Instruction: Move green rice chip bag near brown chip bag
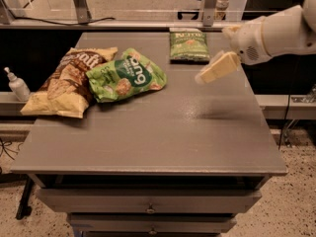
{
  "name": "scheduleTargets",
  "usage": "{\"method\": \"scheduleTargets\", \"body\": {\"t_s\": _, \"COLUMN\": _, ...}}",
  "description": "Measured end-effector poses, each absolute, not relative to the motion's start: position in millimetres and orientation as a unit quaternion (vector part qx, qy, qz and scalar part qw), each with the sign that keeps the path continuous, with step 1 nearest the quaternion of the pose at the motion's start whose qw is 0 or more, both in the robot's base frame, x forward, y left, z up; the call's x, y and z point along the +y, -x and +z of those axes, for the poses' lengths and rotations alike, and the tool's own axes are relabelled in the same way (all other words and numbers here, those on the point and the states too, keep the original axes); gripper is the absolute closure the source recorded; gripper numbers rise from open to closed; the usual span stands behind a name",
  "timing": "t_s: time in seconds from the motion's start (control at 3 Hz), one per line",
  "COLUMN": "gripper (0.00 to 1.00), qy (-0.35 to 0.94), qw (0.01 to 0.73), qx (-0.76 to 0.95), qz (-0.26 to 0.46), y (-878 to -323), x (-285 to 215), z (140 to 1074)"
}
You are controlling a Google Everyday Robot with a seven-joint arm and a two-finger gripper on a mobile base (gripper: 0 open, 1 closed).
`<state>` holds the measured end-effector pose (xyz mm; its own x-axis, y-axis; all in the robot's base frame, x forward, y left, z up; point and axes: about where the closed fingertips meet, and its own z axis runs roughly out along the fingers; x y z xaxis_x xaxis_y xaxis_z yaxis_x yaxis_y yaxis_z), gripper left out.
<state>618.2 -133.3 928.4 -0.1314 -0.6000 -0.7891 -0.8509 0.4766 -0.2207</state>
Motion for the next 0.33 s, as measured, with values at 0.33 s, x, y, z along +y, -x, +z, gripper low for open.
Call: {"method": "scheduleTargets", "body": {"t_s": 0.33, "gripper": 0.0, "qy": 0.486, "qw": 0.443, "qx": 0.74, "qz": 0.139, "y": -618.5, "x": -142.1, "z": 932.8}}
